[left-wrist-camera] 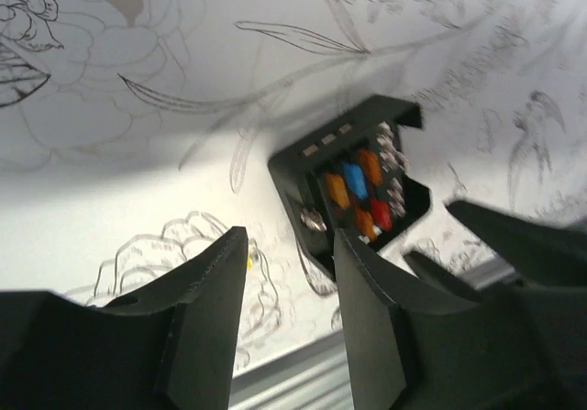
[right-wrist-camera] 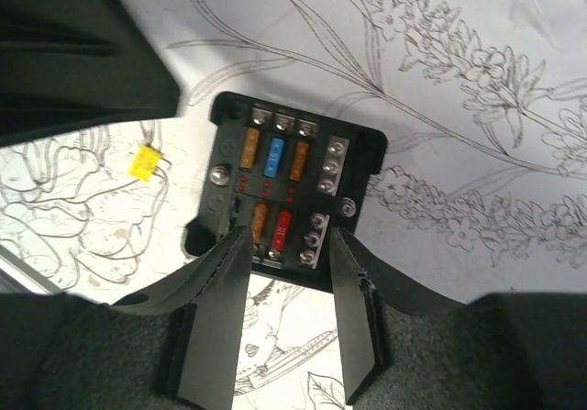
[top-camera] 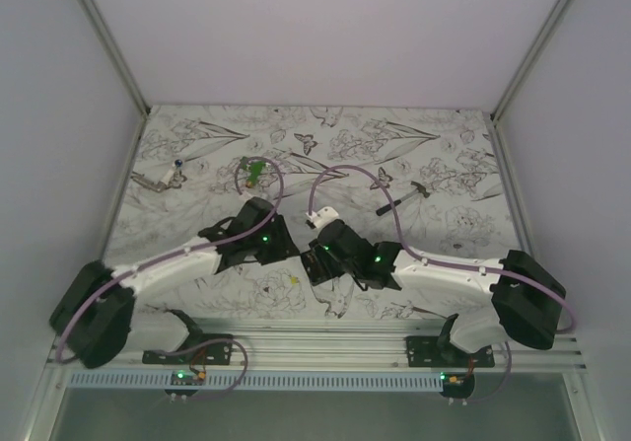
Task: Snap on the fuse box
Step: Install the fuse at the fuse box base, then adjust the fuse at the center of the board.
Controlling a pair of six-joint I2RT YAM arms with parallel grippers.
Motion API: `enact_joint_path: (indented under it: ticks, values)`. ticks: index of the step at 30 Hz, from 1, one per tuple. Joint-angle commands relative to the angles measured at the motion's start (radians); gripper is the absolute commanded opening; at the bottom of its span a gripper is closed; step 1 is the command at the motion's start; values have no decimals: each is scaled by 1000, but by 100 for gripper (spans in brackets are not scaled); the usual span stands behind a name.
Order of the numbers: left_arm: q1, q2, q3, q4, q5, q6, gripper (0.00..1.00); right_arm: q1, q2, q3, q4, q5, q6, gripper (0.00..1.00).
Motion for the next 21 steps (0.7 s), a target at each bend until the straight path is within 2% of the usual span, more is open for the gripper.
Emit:
enact_joint_path:
  ticks: [1, 4, 9, 14, 21]
  values:
    - [-27, -172, -45, -180, -41, 31, 46, -21, -31, 22, -44, 83, 29, 47]
    - [-73, -213, -97, -207, -71, -17, 40, -49, -55, -4, -52, 110, 44, 53]
    - [-137, -141, -65, -241, -115, -21, 28, -133, -118, -65, -54, 111, 84, 64]
    - [-216, -55, 34, -356, -222, -1, 28, -186, -175, -113, -42, 90, 84, 74]
    - [-277, 84, 120, -408, -287, 2, 27, -215, -218, -170, 6, 66, 64, 78]
